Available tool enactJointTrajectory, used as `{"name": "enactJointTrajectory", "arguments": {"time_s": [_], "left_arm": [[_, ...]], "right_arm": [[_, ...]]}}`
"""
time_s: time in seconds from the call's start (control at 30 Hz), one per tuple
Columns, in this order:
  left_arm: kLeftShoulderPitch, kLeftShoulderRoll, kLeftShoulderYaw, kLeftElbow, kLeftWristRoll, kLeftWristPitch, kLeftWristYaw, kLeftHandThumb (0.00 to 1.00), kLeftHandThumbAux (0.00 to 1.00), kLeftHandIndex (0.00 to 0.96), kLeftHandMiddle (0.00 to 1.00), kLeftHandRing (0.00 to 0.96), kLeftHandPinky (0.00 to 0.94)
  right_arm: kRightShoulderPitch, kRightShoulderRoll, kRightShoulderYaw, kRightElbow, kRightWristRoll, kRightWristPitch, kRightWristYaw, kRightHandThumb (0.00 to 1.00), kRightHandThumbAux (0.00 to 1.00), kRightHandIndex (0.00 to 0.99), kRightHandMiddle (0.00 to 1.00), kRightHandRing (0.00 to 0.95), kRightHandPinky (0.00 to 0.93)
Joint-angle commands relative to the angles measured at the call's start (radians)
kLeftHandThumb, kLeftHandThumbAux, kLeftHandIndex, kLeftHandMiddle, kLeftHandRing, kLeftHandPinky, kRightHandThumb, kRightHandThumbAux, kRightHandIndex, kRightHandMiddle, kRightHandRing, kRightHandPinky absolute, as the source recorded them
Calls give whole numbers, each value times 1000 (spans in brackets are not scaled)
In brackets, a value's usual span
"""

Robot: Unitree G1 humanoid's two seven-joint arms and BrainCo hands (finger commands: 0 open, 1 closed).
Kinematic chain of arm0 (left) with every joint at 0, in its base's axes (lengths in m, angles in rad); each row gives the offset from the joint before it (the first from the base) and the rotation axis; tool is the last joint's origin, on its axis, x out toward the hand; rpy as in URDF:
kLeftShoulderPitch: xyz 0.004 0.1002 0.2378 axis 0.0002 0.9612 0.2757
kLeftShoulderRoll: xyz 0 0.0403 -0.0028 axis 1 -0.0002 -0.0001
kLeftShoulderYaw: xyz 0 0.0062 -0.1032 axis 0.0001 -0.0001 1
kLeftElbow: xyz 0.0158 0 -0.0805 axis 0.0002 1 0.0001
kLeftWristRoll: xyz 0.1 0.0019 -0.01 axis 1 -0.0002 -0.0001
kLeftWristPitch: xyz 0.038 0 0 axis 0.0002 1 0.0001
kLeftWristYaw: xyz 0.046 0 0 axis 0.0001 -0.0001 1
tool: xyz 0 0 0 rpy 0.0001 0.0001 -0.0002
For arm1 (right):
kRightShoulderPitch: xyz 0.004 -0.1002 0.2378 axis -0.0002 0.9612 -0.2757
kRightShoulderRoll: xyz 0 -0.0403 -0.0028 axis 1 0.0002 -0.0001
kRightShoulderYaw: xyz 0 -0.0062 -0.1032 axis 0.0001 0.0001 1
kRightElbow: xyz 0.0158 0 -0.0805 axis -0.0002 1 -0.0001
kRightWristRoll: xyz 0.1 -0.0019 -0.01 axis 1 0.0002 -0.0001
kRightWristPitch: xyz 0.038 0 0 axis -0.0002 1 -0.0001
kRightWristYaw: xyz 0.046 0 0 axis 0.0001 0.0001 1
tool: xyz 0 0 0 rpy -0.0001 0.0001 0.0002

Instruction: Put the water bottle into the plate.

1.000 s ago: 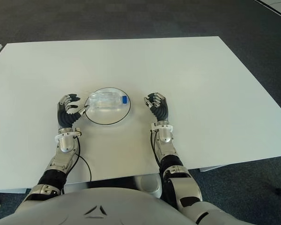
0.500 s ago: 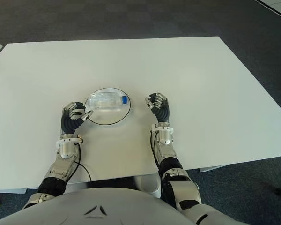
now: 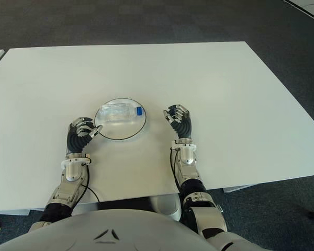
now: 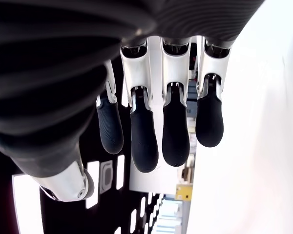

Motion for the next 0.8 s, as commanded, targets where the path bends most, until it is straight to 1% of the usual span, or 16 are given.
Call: {"name": "enactJointTrajectory", "arguments": {"time_s": [0.03,0.2,0.33,0.47,0.8], "left_arm": [[4,-1,2,17,10,9,-3,704,720,431,629,634,602],[11,-8,0,5,19,14,5,705,719,433,661,667,647],[17,-15,-7,-15,31,27,8,706,718,434,685,688,660],[22,-18,-11,-34,32,40,-8,707,718,434,702,705,683],[73,-47,-21,-94,14,63,-31,709,716,436,746,750,750]], "right_arm": [[33,-3,2,-14,-5,40,-4,700,731,434,597,591,601],[43,-3,1,-37,-7,73,-12,700,731,434,597,588,598],[50,-5,-3,-49,-2,86,-12,701,731,434,601,594,611],[56,-6,-3,-61,-2,85,-13,702,730,434,604,596,607],[96,-11,-8,-86,9,60,-1,702,730,434,604,594,608]]}}
